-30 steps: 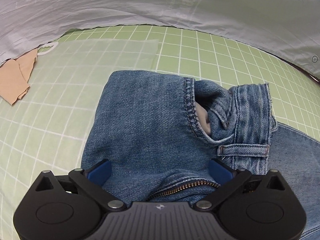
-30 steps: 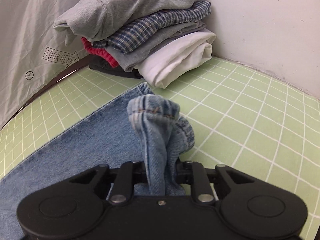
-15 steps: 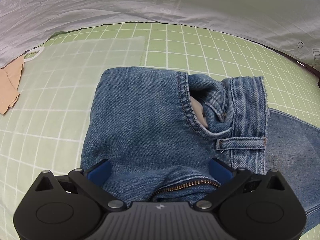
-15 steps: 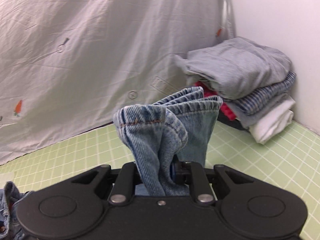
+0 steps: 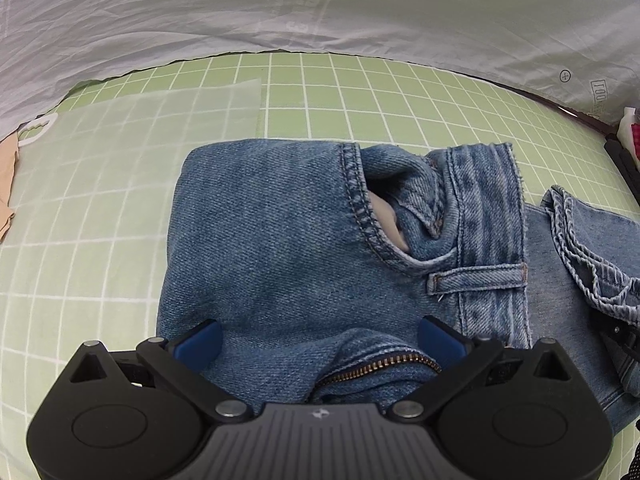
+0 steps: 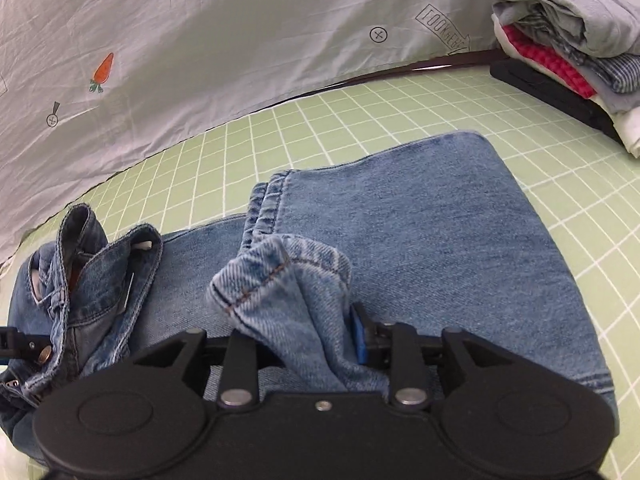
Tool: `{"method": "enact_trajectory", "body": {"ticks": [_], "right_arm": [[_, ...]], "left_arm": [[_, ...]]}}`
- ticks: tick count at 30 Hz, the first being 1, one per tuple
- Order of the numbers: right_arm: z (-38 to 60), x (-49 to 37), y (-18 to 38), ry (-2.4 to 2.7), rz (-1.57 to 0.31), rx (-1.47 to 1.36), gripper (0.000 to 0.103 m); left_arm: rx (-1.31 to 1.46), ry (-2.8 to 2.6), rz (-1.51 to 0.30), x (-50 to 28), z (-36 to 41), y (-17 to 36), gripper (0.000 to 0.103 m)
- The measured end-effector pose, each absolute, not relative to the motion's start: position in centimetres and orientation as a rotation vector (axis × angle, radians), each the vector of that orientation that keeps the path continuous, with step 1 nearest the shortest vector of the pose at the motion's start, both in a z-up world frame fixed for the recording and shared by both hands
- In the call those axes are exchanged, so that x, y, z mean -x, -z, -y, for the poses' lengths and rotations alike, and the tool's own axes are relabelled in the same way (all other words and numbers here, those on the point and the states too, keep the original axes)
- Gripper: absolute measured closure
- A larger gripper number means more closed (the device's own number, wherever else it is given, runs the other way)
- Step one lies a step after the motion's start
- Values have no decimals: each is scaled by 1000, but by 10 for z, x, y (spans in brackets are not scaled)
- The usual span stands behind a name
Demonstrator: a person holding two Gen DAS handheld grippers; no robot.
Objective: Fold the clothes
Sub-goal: 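Grasp the leg hems with the right gripper and fold them toward the waistband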
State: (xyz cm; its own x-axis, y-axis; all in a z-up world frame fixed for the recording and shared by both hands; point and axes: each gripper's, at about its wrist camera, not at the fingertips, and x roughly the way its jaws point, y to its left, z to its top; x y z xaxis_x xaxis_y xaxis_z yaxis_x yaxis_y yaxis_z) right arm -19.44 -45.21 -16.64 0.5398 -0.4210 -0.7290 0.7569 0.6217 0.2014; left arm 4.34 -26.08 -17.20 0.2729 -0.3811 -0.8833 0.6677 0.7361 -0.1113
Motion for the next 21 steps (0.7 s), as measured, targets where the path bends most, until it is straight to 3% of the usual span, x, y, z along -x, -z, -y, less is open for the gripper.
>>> {"method": "enact_trajectory", "body": {"ticks": [2, 21], "right_arm": [[449, 196, 166, 726, -701, -550, 65], [487, 237, 180, 644, -542, -1151, 47]], "left_arm": [[-305, 717, -1078, -42, 261, 172, 0], [-292, 701, -1061, -39, 259, 172, 0]]}}
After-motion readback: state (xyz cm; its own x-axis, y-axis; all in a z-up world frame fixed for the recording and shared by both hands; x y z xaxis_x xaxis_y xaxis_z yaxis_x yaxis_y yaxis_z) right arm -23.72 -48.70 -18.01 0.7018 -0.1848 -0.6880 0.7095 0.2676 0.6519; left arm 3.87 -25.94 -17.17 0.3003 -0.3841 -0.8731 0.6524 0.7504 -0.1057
